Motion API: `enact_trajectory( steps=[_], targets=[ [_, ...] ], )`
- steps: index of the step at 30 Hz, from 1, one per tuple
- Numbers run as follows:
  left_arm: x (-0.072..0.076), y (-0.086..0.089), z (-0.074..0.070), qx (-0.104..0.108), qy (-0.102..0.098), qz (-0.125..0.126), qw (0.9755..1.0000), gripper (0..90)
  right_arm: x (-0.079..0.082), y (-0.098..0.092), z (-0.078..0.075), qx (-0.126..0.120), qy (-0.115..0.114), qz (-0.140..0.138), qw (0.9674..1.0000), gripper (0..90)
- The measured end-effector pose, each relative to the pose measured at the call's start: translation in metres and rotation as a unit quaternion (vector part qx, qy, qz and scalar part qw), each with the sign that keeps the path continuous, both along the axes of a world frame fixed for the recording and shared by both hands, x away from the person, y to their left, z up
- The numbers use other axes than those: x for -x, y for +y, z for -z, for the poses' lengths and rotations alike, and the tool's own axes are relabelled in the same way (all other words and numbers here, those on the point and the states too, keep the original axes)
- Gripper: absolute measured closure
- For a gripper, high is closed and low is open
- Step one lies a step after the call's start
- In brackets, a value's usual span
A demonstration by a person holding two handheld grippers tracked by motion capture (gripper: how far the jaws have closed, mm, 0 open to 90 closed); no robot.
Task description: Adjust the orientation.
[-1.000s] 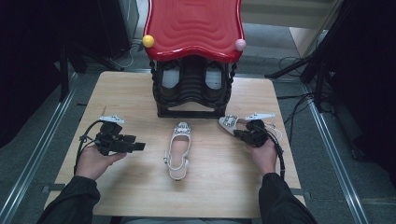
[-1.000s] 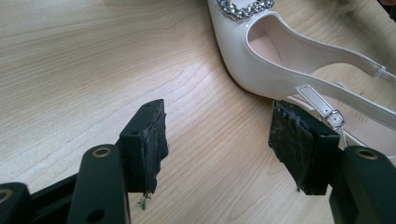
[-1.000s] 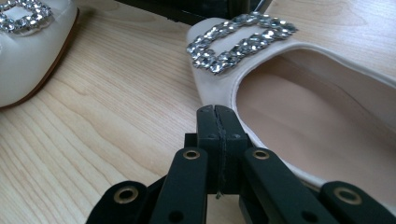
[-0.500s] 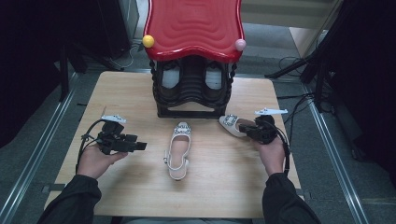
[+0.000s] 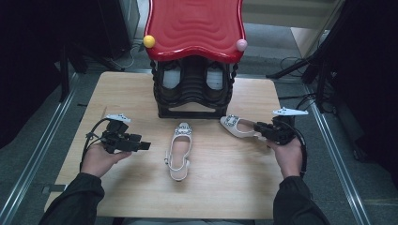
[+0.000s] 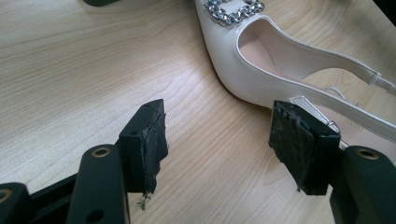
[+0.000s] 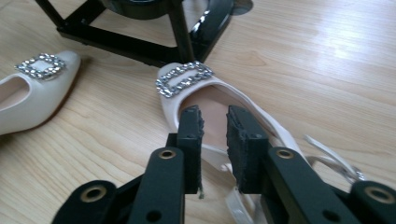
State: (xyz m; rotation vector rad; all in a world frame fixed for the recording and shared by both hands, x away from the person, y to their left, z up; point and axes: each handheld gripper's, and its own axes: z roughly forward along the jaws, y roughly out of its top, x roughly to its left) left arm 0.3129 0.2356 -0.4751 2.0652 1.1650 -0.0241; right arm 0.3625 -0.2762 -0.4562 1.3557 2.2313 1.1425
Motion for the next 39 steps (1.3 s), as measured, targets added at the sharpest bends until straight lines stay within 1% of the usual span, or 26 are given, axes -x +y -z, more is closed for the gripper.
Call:
enact_trajectory(
  steps=[4,9,12,14,19,22,24,26,28,30,32,33,34,35,36,39],
  targets=[
    [-0.001,-0.002,0.000,-0.002,0.001,0.005,1.0000,36.8,0.001,-0.005,0.001,-0.001,0.002,0.007,1.0000,70.6],
    [-0.001,-0.003,0.001,-0.003,0.001,0.006,1.0000,36.7,-0.002,-0.008,0.006,-0.001,0.005,0.002,1.0000,65.4],
    [-0.001,-0.003,0.001,-0.003,0.002,0.006,1.0000,36.6,-0.004,-0.010,0.009,0.001,0.007,0.008,0.9999,64.9],
    [-0.001,-0.003,0.001,-0.004,0.002,0.005,1.0000,36.6,-0.005,-0.012,0.011,0.002,0.014,0.009,0.9999,64.9],
    [-0.001,-0.004,0.002,-0.005,0.002,0.006,1.0000,36.6,-0.010,-0.010,0.024,0.003,0.043,0.002,0.9991,66.5],
    [-0.001,-0.004,0.002,-0.006,0.002,0.005,1.0000,36.6,-0.012,-0.006,0.029,0.008,0.046,-0.004,0.9989,65.5],
    [-0.002,-0.004,0.002,-0.006,0.002,0.007,1.0000,36.6,-0.013,-0.006,0.030,0.004,0.047,-0.003,0.9989,65.5],
    [-0.002,-0.004,0.002,-0.006,0.002,0.007,1.0000,36.6,-0.014,-0.007,0.034,-0.004,0.059,-0.007,0.9982,67.4],
    [-0.001,-0.005,0.002,-0.006,0.002,0.006,1.0000,36.6,-0.014,-0.005,0.036,0.006,0.054,-0.011,0.9984,68.7],
    [-0.001,-0.005,0.002,-0.007,0.002,0.007,1.0000,36.6,-0.015,-0.004,0.036,0.006,0.055,-0.009,0.9984,71.1],
    [-0.001,-0.004,0.002,-0.008,0.003,0.007,0.9999,36.6,-0.015,-0.004,0.035,0.011,0.059,-0.013,0.9981,80.0],
    [-0.001,-0.004,0.002,-0.007,0.003,0.006,0.9999,36.6,-0.015,-0.003,0.036,0.004,0.067,-0.017,0.9976,81.9],
    [-0.001,-0.004,0.002,-0.006,0.002,0.005,1.0000,36.6,-0.015,-0.003,0.035,0.004,0.069,-0.017,0.9975,83.6],
    [-0.001,-0.003,0.002,-0.005,0.003,0.006,1.0000,36.6,-0.015,-0.004,0.034,0.002,0.075,-0.023,0.9969,85.5],
    [-0.001,-0.003,0.002,-0.004,0.003,0.005,1.0000,36.6,-0.015,-0.004,0.033,-0.001,0.082,-0.023,0.9963,86.2],
    [-0.002,-0.002,0.002,-0.005,0.002,0.006,1.0000,36.5,-0.015,-0.005,0.032,-0.005,0.087,-0.025,0.9959,87.7]
  ],
)
